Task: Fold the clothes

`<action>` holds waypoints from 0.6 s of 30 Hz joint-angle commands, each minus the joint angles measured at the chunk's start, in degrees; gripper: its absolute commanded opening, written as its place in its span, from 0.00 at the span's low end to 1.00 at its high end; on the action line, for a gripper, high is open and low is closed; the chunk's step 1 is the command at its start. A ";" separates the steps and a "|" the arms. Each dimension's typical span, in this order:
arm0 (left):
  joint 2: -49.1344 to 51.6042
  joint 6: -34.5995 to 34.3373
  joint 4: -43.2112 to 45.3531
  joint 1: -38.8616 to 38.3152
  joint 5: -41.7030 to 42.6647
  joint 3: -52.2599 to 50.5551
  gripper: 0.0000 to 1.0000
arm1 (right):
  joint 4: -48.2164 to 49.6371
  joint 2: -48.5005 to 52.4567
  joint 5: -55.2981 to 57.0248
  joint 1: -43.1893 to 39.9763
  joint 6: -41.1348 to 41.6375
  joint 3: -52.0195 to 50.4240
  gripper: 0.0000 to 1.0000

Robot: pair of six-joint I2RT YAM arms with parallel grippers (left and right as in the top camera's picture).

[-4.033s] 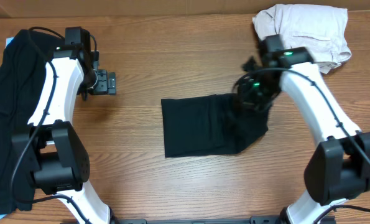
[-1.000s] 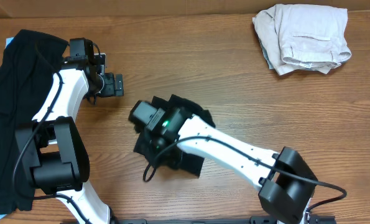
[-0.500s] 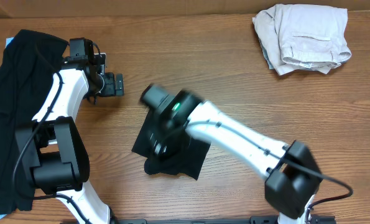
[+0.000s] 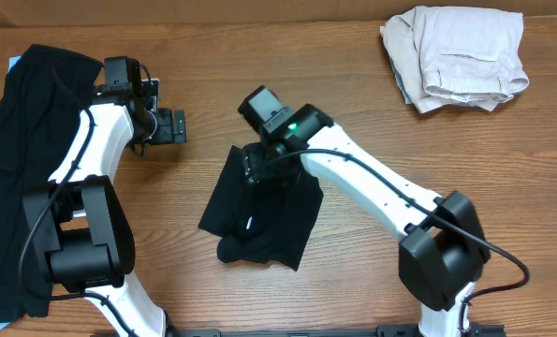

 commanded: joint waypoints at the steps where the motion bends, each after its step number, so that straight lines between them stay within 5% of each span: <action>1: 0.11 1.09 0.20 -0.22 0.79 -0.31 1.00 | 0.46 2.25 0.92 0.46 2.75 1.57 0.65; 7: 0.11 1.09 0.26 -0.22 0.79 -0.31 1.00 | 0.68 4.31 1.29 0.52 5.38 1.53 0.53; 13: 0.11 1.09 0.31 -0.22 0.76 -0.31 1.00 | 3.80 4.28 1.27 0.52 5.60 1.55 0.05; 18: 0.11 1.09 0.52 -0.22 0.79 -0.31 1.00 | 7.93 4.28 1.20 0.42 5.27 3.89 0.04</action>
